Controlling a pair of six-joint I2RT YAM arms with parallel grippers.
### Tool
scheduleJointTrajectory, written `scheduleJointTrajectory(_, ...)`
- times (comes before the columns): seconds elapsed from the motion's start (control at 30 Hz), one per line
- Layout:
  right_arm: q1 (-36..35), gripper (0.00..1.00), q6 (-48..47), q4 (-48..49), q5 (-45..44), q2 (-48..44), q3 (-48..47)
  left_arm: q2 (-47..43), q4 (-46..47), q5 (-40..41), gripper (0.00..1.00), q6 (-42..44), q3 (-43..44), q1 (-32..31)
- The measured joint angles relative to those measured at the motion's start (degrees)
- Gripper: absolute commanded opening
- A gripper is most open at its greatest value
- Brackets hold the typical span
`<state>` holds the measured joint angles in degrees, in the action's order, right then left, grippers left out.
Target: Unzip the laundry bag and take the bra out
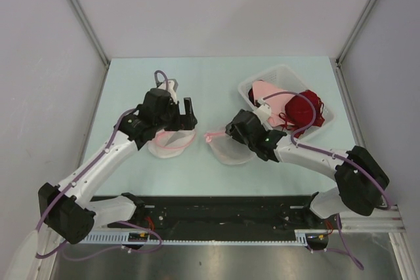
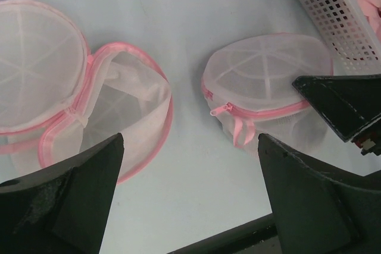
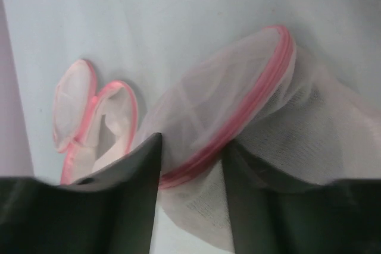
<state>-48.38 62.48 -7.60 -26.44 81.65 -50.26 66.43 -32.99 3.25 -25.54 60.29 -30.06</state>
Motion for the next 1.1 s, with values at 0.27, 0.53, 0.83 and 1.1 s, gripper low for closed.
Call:
scheduleJointTrajectory(0.27,1.09,0.0,-10.29,10.08,7.61,-0.28,0.0,-0.85,1.55,-2.99,0.99,-1.95,-3.89,2.75)
scheduleJointTrajectory(0.53,6.67,0.0,-19.28,16.02,24.15,-6.45,4.17,-0.37,11.82,-17.55,1.0,-9.4,-12.81,5.29)
scheduleJointTrajectory(0.83,13.99,0.0,-18.38,24.24,40.85,-8.59,10.1,3.65,32.59,-30.49,0.99,-24.39,-26.73,5.29)
scheduleJointTrajectory(1.1,14.49,0.0,-15.72,30.1,48.3,-8.22,10.1,7.26,50.07,-32.13,0.85,-32.63,-32.02,5.29)
